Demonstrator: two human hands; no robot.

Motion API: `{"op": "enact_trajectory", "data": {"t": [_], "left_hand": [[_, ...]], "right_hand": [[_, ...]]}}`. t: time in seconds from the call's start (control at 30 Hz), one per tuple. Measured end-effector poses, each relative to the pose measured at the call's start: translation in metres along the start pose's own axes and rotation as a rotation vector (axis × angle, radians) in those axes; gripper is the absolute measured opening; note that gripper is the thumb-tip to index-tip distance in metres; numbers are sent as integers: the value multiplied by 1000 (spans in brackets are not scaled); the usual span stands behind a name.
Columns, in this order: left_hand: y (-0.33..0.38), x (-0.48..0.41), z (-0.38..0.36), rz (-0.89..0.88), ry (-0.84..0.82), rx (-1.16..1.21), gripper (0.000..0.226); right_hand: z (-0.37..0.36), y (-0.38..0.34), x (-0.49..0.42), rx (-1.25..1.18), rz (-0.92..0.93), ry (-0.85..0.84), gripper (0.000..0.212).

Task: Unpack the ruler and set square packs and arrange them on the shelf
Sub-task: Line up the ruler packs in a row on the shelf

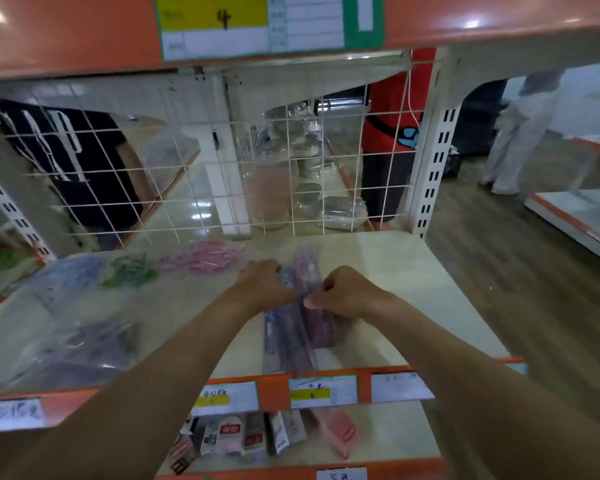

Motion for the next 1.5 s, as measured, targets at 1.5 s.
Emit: {"op": "enact_trajectory", "data": {"t": [1.5], "left_hand": [[33, 9, -65, 261, -413, 1478, 19]], "right_hand": [[18, 52, 25, -882, -34, 382, 21]]}}
Point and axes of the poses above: each hand's wrist, its own x-axis away from the middle knuckle, its own z-axis out of the back of the hand, y = z × x, the point moved 5 cm from there along -x, towards the middle knuckle, and after that the axes turned 4 degrees about y, right-handed, at the moved point
